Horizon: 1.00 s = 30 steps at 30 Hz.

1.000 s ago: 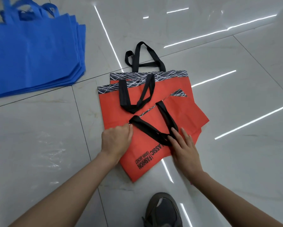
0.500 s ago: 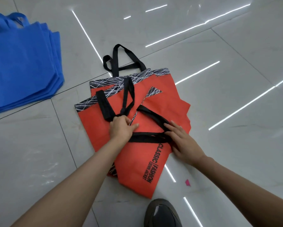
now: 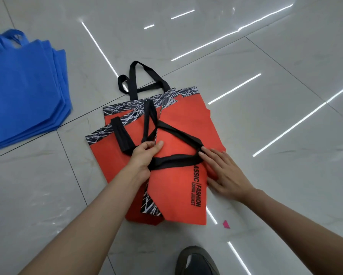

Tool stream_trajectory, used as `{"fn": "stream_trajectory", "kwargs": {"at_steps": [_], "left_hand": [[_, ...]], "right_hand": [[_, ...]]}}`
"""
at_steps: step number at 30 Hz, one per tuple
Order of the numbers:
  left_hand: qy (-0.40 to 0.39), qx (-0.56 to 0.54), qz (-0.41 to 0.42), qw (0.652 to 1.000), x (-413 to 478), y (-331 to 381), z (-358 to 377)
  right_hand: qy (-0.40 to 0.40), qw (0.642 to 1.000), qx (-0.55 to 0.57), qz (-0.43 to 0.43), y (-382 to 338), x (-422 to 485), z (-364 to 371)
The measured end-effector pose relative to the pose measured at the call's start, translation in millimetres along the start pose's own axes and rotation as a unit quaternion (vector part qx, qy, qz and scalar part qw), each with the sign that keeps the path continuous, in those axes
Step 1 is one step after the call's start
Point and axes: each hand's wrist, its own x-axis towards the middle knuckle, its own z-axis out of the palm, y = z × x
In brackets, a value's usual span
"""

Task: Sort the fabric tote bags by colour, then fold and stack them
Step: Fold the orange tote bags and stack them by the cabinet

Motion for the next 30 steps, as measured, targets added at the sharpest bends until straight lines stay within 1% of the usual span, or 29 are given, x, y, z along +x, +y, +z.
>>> {"fn": "stream_trajectory", "kwargs": {"at_steps": [3,5,6,7,8,9,10,11,12,13,14,15,16,17,18,19,20,21,22,23,24,25,26,28,30], "left_hand": [[-0.001,-0.043,-0.050,0.998,-3.4,5.0,1.8],[0.004,-0.036,-0.048,0.998,-2.3,5.0,0.0],[0.018,0.003,-0.017,1.000,-1.7,3.8,-2.5],[0.036,0.064,0.038,0.997,-1.9,1.9,-4.6],[0.050,0.131,0.107,0.984,-0.4,0.0,-8.2],[0.053,0.189,0.182,0.963,0.8,-1.0,-13.5],[0.034,0.243,0.246,0.938,0.9,-0.3,-20.1],[0.004,0.312,0.317,0.896,1.0,-1.5,-29.7],[-0.024,0.407,0.388,0.826,1.1,-2.4,-39.6],[-0.047,0.525,0.449,0.721,4.2,-3.2,-50.2],[-0.073,0.619,0.488,0.611,6.7,-4.4,-59.2],[-0.105,0.674,0.487,0.545,9.2,-6.9,-63.8],[-0.137,0.694,0.454,0.542,11.4,-9.4,-65.6],[-0.170,0.670,0.411,0.594,12.7,-11.9,-65.0],[-0.189,0.616,0.380,0.663,13.7,-13.8,-63.3],[-0.178,0.551,0.363,0.730,15.0,-16.0,-58.5],[-0.144,0.482,0.357,0.787,15.3,-17.9,-50.8],[-0.103,0.427,0.340,0.832,15.4,-20.2,-43.4],[-0.056,0.399,0.302,0.864,16.9,-21.7,-36.4],[-0.004,0.386,0.270,0.882,18.0,-22.6,-28.9],[0.044,0.386,0.242,0.889,19.0,-22.6,-21.7],[0.090,0.393,0.216,0.889,20.6,-22.3,-14.2],[0.130,0.404,0.207,0.882,22.0,-22.4,-7.4],[0.193,0.428,0.204,0.859,24.3,-24.4,5.0],[0.243,0.445,0.208,0.836,26.4,-28.0,12.7]], "right_hand": [[-0.016,1.000,0.025,-0.012,-0.2,8.9,0.0],[-0.002,0.999,0.040,-0.002,-1.6,15.1,1.8],[0.007,0.999,0.052,0.007,-2.0,17.5,2.5],[0.008,0.998,0.063,0.014,-1.4,19.2,3.5],[0.001,0.997,0.070,0.021,-0.2,20.2,3.7],[-0.010,0.997,0.075,0.027,1.7,20.5,3.5],[-0.022,0.996,0.079,0.033,3.4,20.8,2.7],[-0.032,0.996,0.081,0.037,5.0,21.3,1.9],[-0.041,0.995,0.083,0.041,6.2,21.5,0.7],[-0.048,0.994,0.086,0.044,7.2,21.8,0.1],[-0.049,0.994,0.088,0.045,7.5,21.9,-0.4],[-0.045,0.994,0.092,0.044,7.3,21.8,-0.4],[-0.038,0.993,0.099,0.043,6.4,21.0,-0.7],[-0.032,0.992,0.111,0.046,5.4,20.5,0.0],[-0.023,0.990,0.128,0.054,3.8,20.6,1.1],[-0.009,0.985,0.153,0.072,2.2,21.2,3.7],[0.016,0.977,0.188,0.101,-0.9,22.8,6.0],[0.051,0.962,0.229,0.139,-5.2,25.4,8.6],[0.092,0.942,0.267,0.182,-11.4,29.4,9.1],[0.132,0.918,0.295,0.228,-17.1,34.8,9.5],[0.167,0.895,0.311,0.273,-23.0,41.0,9.3],[0.193,0.874,0.318,0.313,-28.7,47.5,8.8],[0.212,0.858,0.315,0.347,-32.9,53.4,7.5],[0.242,0.844,0.280,0.389,-36.0,64.2,6.1],[0.241,0.849,0.219,0.417,-36.1,75.5,3.7]]}}
